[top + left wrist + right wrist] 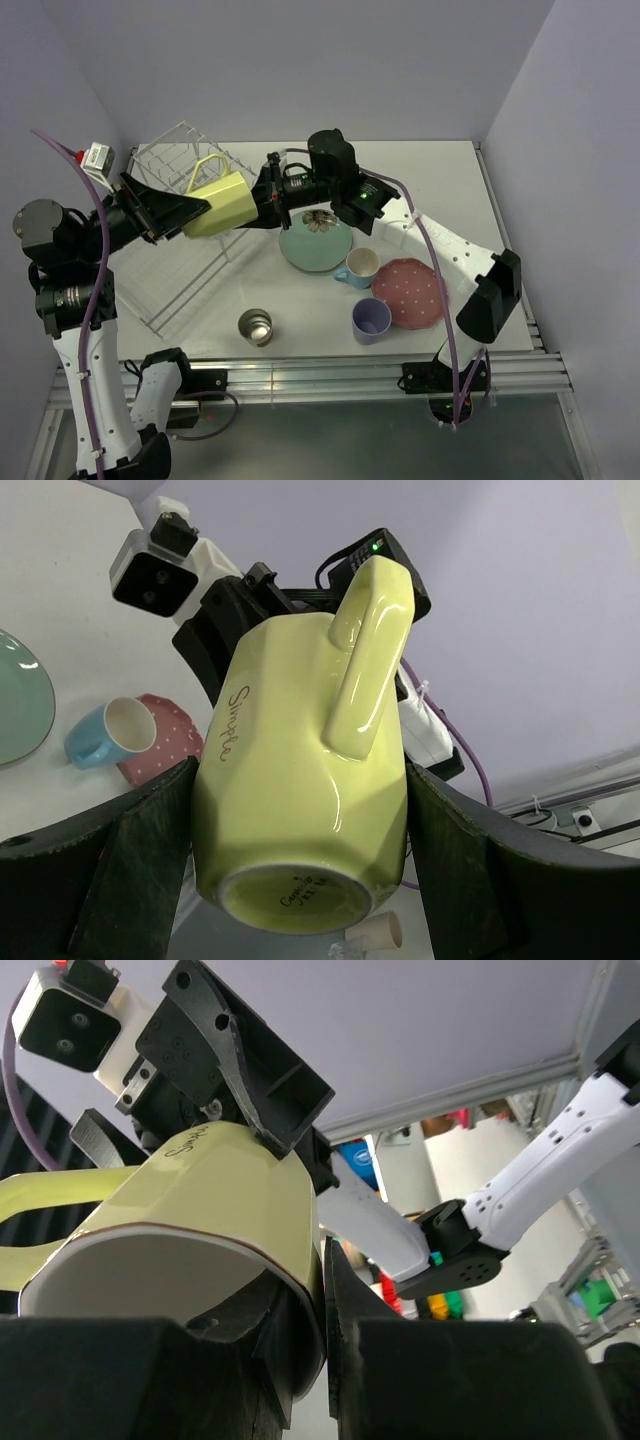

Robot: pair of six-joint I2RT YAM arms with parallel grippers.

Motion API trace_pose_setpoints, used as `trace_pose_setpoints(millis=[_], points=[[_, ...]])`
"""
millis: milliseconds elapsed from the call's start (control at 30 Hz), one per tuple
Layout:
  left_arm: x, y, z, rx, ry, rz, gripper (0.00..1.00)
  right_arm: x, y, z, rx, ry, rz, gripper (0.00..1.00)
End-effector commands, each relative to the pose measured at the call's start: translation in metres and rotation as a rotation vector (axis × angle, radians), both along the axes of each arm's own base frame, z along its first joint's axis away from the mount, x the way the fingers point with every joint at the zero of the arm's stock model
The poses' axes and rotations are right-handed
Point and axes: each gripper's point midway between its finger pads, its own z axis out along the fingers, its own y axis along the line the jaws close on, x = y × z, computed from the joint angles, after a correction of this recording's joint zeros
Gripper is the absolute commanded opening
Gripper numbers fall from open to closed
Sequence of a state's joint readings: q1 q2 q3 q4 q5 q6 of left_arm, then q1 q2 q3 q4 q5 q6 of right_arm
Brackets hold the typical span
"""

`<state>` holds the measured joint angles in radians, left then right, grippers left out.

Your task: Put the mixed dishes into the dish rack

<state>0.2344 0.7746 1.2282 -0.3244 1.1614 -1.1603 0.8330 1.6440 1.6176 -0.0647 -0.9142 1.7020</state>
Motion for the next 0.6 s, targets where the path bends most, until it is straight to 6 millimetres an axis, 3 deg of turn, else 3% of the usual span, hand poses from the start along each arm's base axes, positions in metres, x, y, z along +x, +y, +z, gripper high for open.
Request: trace_pose_setpoints(millis=[0, 33, 67, 133, 200, 333, 400, 567], points=[[-0.032, -0.013, -0.002, 0.028, -0.018, -0.115, 0.00, 0.028, 0.014, 0.004, -0.034, -0.100, -0.167, 0.00], [-0.032, -0.013, -0.003, 0.026, -0.013, -0.112, 0.02, 0.030, 0.014, -0.001, -0.066, -0.099, -0.171, 0.00], [-0.031, -0.013, -0.003, 0.022, -0.007, -0.111, 0.15, 0.033, 0.013, 0.010, -0.057, -0.127, -0.190, 0.00], [-0.032, -0.013, -0.004, 0.022, -0.004, -0.108, 0.40, 0.036, 0.013, 0.006, -0.094, -0.144, -0.201, 0.00], [-0.030, -0.012, -0.005, 0.025, -0.001, -0.092, 0.58, 0.038, 0.012, 0.014, -0.095, -0.169, -0.226, 0.00], [-0.029, -0.011, -0.007, 0.043, -0.002, -0.071, 0.66, 0.040, 0.008, 0.016, -0.110, -0.174, -0.255, 0.00], [-0.025, -0.009, -0.007, 0.050, 0.000, -0.045, 0.78, 0.039, 0.007, 0.016, -0.113, -0.182, -0.265, 0.00], [-0.021, -0.007, -0.010, 0.055, 0.003, -0.016, 0.85, 0.036, 0.003, 0.016, -0.094, -0.177, -0.273, 0.00]])
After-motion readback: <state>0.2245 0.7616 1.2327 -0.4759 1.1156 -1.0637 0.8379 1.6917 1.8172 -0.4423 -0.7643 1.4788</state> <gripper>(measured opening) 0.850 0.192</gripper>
